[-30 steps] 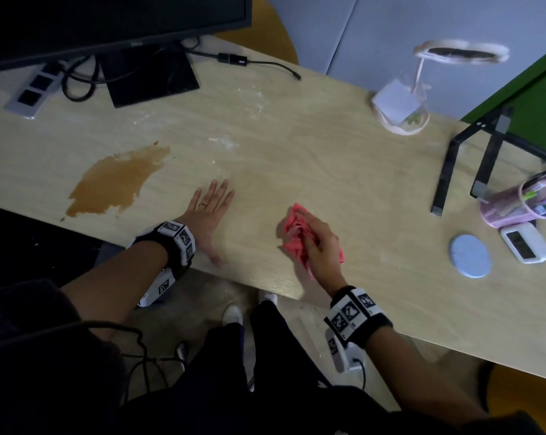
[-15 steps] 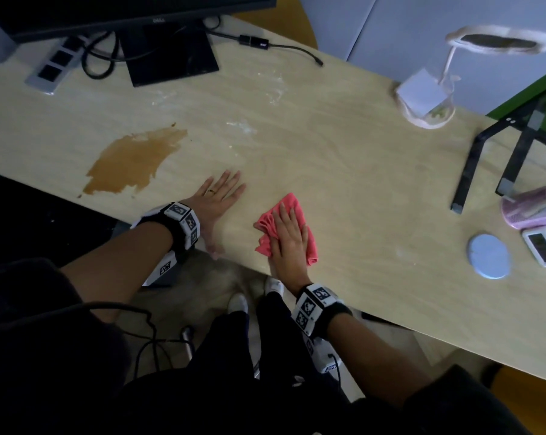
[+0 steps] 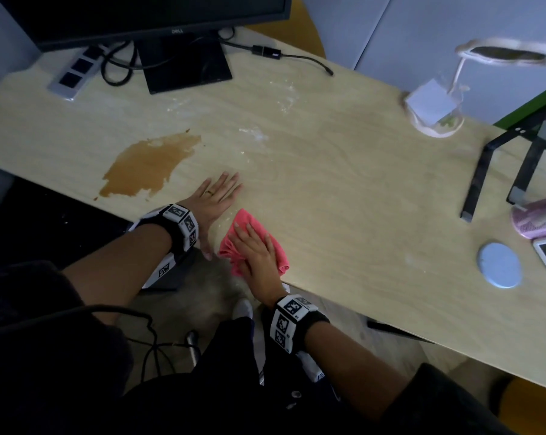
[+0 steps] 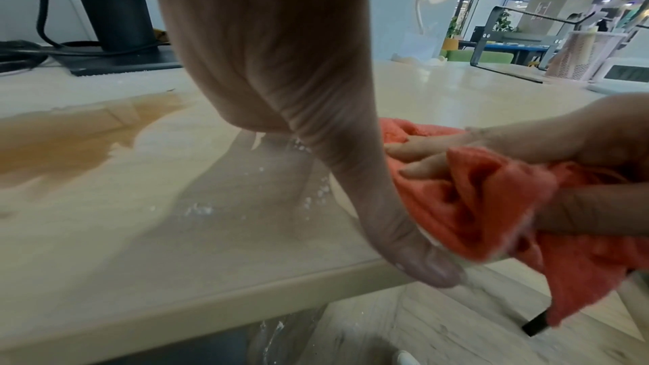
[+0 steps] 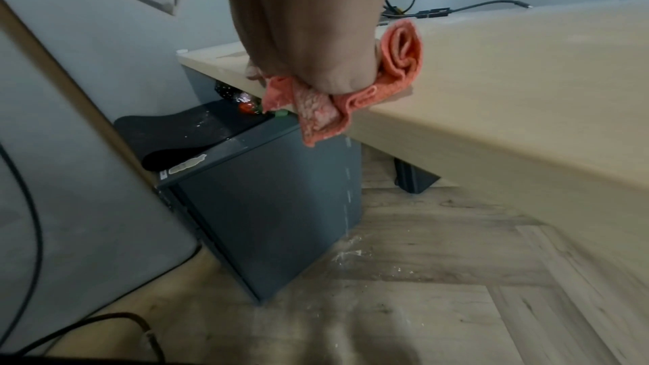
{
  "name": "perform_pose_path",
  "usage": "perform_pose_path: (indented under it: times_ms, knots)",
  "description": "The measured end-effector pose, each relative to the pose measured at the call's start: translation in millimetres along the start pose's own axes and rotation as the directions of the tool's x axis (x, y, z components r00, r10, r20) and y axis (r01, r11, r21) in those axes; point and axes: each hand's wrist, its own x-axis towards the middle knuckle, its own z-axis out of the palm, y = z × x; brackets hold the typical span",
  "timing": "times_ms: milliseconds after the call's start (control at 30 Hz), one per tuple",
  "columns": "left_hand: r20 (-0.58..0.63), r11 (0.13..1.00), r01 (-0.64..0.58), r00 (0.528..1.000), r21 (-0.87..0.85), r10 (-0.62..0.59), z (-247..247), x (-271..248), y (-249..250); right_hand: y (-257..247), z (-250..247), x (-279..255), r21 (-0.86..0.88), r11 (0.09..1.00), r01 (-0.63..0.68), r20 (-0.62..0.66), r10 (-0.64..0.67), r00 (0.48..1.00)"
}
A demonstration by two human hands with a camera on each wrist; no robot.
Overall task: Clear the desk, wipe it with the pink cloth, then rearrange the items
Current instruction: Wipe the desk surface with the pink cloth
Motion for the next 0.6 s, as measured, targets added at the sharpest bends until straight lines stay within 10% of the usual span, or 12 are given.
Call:
perform_pose_path:
  times_ms: [167, 267, 467, 600]
  knots:
    - [0.002, 1.0, 0.01, 1.0, 0.006, -0.01, 0.4, -3.0, -5.8, -9.8, 10.1, 4.2, 0.21, 0.977, 0.029, 0.069, -0.044, 0.997]
    - [-0.013, 0.998, 0.021, 1.0, -0.063, -0.022, 0.9, -7.1, -17.0, -8.2, -8.6, 10.7, 0.357, 0.913, -0.195, 0.091, 0.174, 0.981]
    - [-0.14, 0.955, 0.021, 0.988, -0.295, -0.065, -4.6, -5.7, -40.0, -20.5, -85.5, 45.4, 0.786, 0.503, -0.359, 0.138, 0.424, 0.895]
    - [-0.193, 0.95, 0.056, 0.974, -0.307, -0.119, -8.2, 6.7, -43.2, 9.6, -118.0, 76.4, 0.694, 0.656, -0.298, -0.202, 0.574, 0.794]
